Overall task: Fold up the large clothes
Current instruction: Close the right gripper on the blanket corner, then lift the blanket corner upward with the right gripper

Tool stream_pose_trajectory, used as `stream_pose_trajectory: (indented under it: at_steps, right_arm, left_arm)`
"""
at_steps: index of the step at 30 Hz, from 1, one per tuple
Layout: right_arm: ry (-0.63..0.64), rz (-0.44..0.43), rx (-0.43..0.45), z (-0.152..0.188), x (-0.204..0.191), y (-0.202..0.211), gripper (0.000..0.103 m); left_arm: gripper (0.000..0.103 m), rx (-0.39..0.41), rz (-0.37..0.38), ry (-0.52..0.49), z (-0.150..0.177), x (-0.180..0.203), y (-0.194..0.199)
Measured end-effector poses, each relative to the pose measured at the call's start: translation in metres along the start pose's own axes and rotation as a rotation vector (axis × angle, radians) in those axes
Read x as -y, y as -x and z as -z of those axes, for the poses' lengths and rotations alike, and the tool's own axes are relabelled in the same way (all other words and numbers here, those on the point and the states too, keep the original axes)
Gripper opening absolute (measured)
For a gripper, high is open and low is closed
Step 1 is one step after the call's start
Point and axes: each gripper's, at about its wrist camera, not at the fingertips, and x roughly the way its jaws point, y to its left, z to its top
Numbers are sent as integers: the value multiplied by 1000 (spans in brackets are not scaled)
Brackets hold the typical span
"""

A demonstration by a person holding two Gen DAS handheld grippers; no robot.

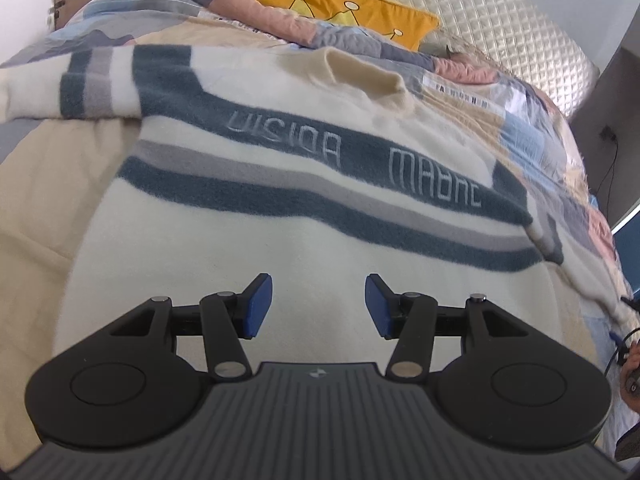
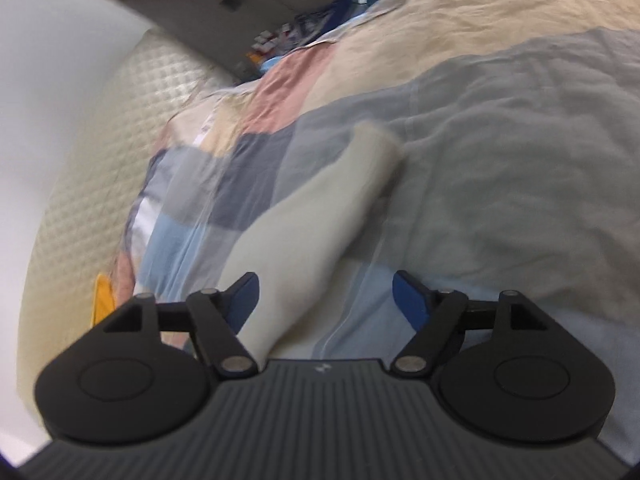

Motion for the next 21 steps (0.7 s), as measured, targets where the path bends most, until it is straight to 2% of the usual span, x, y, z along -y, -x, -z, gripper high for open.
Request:
stream_pose_trajectory:
  at_steps: [3, 6, 8, 10, 13, 16, 17, 18, 21]
  right_arm:
    - [-27, -57, -37, 4, -2, -12, 76]
    - [-43, -32, 4, 1, -4, -24, 77]
    - [58, -23, 30, -2, -10, -32, 74]
    - [174, 31, 55, -4, -16, -42, 66]
    - [121, 23, 90, -10, -6, -49, 61]
    - [104, 55, 112, -18, -5, -54, 45]
    - [110, 82, 113, -21, -4, -56, 29]
    - [110, 115, 114, -26, -4, -58, 19]
    - [137, 158, 139, -41, -3, -58, 13]
  left_arm:
    - [57, -2, -34, -56, 4, 10, -1]
    - [57, -9, -68, -105, 6, 15, -3]
    - [57, -27, -58, -96, 8, 15, -6]
    - [57, -41, -55, -109, 10, 17, -7]
    - [57, -53, -109, -180, 15, 27, -14]
    - [57, -89, -140, -207, 19, 31, -25]
    - [58, -100, -147, -212, 20, 31, -29]
    - [62, -117, -142, -200, 20, 30, -32]
    - [64, -149, -119, -145, 17, 21, -36]
